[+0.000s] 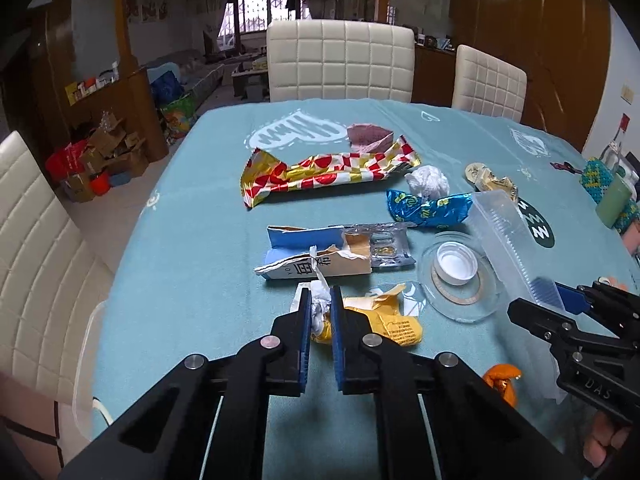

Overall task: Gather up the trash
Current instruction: 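Carry the yellow chip bag to the clear bin and release it with the left gripper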

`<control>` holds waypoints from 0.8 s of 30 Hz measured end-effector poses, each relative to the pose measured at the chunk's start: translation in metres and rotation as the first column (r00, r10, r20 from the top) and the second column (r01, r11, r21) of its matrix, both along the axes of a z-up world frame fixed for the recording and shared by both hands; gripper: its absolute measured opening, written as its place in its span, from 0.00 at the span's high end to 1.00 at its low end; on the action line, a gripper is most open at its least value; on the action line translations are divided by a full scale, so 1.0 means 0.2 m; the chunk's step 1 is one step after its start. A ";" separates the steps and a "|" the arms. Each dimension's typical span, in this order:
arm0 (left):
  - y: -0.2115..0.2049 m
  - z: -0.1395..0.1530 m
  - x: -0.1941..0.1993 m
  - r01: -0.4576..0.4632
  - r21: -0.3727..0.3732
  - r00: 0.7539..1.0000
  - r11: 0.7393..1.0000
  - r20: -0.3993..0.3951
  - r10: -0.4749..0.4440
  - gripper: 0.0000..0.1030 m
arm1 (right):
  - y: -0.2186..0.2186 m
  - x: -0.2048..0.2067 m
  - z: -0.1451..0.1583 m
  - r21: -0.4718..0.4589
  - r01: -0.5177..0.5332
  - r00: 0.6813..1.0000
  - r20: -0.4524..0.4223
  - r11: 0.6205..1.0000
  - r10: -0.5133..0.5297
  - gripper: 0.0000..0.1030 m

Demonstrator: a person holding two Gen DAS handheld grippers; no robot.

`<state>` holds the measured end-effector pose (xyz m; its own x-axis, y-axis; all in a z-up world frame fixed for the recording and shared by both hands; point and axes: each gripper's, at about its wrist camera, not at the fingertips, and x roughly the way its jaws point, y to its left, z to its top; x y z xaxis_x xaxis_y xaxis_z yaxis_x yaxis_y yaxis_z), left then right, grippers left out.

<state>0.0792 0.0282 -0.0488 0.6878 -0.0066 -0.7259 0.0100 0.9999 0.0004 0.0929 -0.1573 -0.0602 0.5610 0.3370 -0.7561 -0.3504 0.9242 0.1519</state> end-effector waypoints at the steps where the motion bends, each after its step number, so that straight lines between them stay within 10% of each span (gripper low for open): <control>1: -0.01 0.01 -0.01 0.005 0.008 1.000 1.000 0.011 -0.005 0.92 | 0.00 -0.01 0.01 0.000 -0.001 1.000 0.005 1.000 0.001 0.58; 24: 0.31 0.22 -0.31 -0.103 -0.007 0.987 0.995 0.122 0.103 0.93 | 0.29 -0.17 0.21 -0.038 -0.109 0.988 0.106 0.993 0.113 0.58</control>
